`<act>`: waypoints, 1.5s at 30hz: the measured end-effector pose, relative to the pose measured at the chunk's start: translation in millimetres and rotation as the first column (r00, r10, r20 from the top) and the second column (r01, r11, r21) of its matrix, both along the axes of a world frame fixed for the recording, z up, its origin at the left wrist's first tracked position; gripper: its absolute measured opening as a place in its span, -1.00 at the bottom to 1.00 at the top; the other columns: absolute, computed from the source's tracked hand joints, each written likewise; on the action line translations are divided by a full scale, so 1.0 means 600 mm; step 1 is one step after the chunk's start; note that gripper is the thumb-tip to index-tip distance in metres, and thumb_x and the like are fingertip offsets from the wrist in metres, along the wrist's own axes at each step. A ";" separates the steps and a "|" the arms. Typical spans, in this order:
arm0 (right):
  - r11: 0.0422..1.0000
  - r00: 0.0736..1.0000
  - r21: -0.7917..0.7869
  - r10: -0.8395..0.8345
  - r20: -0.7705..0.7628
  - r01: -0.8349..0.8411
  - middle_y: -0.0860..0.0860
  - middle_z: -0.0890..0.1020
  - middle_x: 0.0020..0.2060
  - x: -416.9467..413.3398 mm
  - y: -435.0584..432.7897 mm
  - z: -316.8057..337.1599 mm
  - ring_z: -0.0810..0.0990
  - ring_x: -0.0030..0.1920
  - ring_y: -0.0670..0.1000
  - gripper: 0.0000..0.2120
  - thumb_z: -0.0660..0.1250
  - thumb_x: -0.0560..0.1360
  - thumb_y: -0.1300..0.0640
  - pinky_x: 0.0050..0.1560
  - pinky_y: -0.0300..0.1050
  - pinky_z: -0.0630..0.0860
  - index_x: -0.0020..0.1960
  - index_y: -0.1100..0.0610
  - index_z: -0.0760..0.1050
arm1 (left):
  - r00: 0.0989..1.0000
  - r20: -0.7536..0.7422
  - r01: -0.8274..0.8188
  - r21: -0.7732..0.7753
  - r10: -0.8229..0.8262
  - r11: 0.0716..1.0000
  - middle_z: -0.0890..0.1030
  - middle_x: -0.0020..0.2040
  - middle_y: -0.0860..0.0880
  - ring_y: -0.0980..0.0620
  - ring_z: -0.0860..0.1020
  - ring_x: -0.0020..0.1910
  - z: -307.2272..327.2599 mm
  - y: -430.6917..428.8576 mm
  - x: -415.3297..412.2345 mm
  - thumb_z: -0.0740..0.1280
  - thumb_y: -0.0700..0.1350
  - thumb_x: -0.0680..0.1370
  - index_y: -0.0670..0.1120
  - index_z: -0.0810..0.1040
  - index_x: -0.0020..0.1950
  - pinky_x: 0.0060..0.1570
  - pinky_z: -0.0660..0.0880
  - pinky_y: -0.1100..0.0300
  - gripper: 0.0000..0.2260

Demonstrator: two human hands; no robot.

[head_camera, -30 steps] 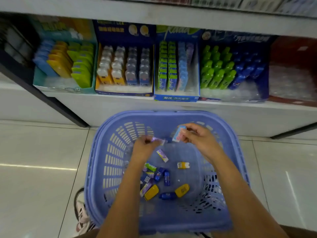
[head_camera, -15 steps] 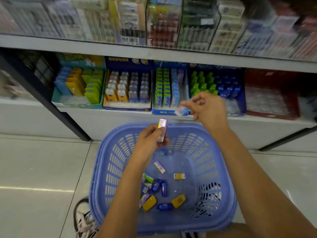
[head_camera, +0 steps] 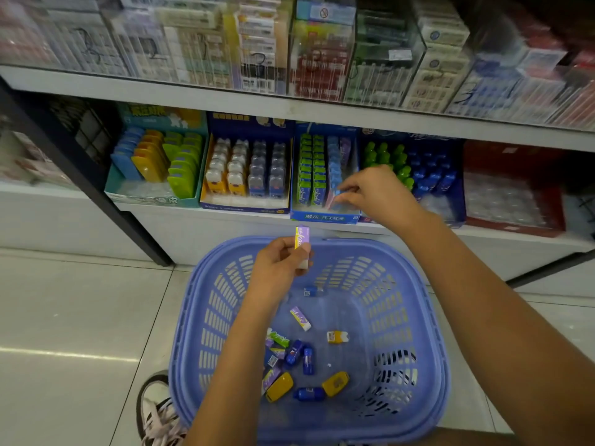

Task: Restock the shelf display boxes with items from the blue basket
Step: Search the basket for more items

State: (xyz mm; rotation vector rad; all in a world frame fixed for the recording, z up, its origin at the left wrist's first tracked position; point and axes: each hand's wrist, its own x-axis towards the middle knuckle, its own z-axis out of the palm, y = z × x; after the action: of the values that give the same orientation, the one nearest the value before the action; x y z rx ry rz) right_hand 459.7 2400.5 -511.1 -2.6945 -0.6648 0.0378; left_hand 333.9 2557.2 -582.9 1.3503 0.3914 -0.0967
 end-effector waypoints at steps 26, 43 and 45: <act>0.731 0.927 0.633 0.002 -0.375 0.255 -0.07 0.66 -0.35 -0.045 -0.015 0.001 0.60 -0.43 -0.12 -0.87 0.50 0.37 0.15 -0.39 -0.30 0.54 -0.13 -0.02 0.60 | 0.981 0.194 -0.018 0.123 -0.006 0.992 0.65 -0.10 -0.04 0.03 0.64 -0.15 0.043 -0.011 0.040 0.38 -0.23 0.53 -0.12 0.57 0.06 -0.14 0.63 0.18 -0.88; 0.906 0.944 0.283 -0.265 -0.196 0.313 0.03 0.67 0.01 0.137 -0.011 -0.014 0.57 0.09 0.01 -0.83 0.28 0.46 0.25 0.07 -0.24 0.46 -0.12 0.20 0.66 | 0.832 0.105 0.032 0.971 -0.544 0.237 -0.06 0.58 0.03 0.04 -0.14 0.56 -0.002 -0.044 0.114 0.19 -0.07 0.63 -0.06 -0.10 0.57 0.51 -0.15 0.17 -0.38; 0.912 0.939 0.284 -0.224 -0.260 0.296 0.01 0.65 0.00 0.145 -0.009 -0.013 0.55 0.06 0.00 -0.84 0.29 0.45 0.27 -0.11 -0.39 0.41 -0.08 0.23 0.64 | 0.830 0.112 0.024 0.972 -0.546 0.236 -0.06 0.58 0.04 0.05 -0.15 0.55 -0.006 -0.042 0.116 0.19 -0.07 0.62 -0.05 -0.10 0.57 0.50 -0.16 0.19 -0.38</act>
State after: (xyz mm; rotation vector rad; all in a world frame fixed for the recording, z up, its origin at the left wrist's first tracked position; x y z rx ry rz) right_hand 546.7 2395.0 -518.7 -2.3928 -0.2137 0.1472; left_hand 403.3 2531.8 -586.6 2.6271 -0.3406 0.1807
